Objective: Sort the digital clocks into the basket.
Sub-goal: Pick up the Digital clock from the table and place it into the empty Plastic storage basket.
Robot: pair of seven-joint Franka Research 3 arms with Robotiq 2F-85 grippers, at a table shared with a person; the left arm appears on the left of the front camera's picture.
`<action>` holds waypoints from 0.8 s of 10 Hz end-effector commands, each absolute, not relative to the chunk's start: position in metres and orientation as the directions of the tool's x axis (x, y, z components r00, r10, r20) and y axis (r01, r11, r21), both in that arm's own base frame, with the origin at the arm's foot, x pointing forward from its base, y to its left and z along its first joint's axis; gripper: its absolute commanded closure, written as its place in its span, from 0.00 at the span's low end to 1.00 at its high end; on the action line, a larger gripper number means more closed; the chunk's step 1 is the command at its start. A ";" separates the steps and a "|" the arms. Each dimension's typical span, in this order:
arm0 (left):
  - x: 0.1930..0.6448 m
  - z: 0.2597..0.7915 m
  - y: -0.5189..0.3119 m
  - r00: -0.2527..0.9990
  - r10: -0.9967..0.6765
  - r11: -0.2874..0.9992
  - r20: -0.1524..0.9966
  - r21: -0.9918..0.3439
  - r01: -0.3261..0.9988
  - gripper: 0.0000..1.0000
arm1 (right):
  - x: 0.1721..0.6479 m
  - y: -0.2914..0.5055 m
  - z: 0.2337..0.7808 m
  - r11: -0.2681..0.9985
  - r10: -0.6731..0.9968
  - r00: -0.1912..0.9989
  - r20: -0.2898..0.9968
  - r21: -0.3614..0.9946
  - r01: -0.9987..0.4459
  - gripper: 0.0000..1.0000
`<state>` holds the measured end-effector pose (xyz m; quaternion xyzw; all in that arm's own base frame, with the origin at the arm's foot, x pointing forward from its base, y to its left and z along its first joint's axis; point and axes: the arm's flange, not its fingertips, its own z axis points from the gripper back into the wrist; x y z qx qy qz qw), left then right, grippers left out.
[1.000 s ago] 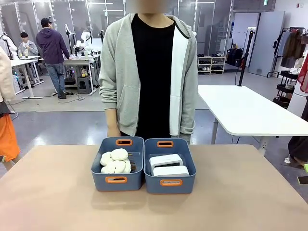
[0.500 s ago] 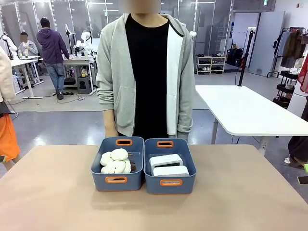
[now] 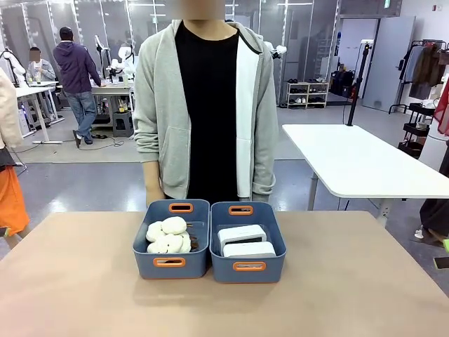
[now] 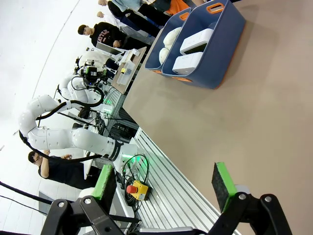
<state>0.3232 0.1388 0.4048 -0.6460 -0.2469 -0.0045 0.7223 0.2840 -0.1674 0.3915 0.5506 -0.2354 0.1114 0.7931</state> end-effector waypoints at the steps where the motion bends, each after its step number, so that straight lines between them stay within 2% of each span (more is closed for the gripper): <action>1: 0.324 0.405 0.138 0.879 0.304 0.184 0.367 -0.928 0.323 0.03 | 0.285 -0.167 0.396 0.367 -0.096 0.867 0.489 0.827 -0.426 0.00; 8: 0.324 0.405 0.138 0.879 0.304 0.184 0.367 -0.928 0.323 0.03 | 0.285 -0.167 0.396 0.367 -0.096 0.867 0.489 0.827 -0.426 0.00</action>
